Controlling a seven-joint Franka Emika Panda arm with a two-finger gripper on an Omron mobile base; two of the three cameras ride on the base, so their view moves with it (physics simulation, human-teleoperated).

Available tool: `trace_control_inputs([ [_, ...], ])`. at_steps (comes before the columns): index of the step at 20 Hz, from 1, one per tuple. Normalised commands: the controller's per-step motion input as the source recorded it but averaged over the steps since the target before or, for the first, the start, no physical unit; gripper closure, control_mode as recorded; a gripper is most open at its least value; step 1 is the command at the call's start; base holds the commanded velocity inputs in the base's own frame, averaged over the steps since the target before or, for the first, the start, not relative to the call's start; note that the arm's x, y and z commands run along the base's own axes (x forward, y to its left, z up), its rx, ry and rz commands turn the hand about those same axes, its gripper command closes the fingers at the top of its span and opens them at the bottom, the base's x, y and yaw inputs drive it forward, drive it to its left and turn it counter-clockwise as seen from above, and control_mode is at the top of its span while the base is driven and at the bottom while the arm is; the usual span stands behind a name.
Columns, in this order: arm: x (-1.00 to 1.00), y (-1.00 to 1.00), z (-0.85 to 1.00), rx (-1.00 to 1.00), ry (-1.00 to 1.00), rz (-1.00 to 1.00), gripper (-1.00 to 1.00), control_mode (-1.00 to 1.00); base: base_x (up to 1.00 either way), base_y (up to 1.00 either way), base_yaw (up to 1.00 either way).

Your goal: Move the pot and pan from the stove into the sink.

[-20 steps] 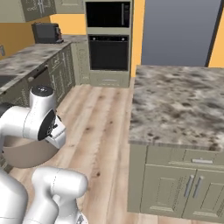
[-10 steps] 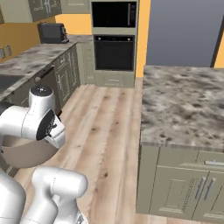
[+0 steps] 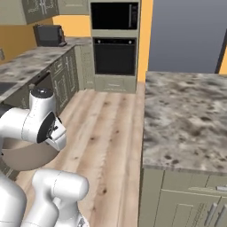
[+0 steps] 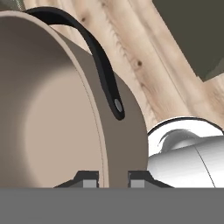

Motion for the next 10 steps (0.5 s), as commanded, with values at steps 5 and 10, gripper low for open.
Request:
trace_control_inputs([
  [5, 0.00, 0.00, 0.00, 0.00, 0.00, 0.00, 1.00, 1.00, 0.82, 0.27, 0.00],
  [10, 0.00, 0.00, 0.00, 0.00, 0.00, 0.00, 1.00, 1.00, 0.86, 0.29, 0.00],
])
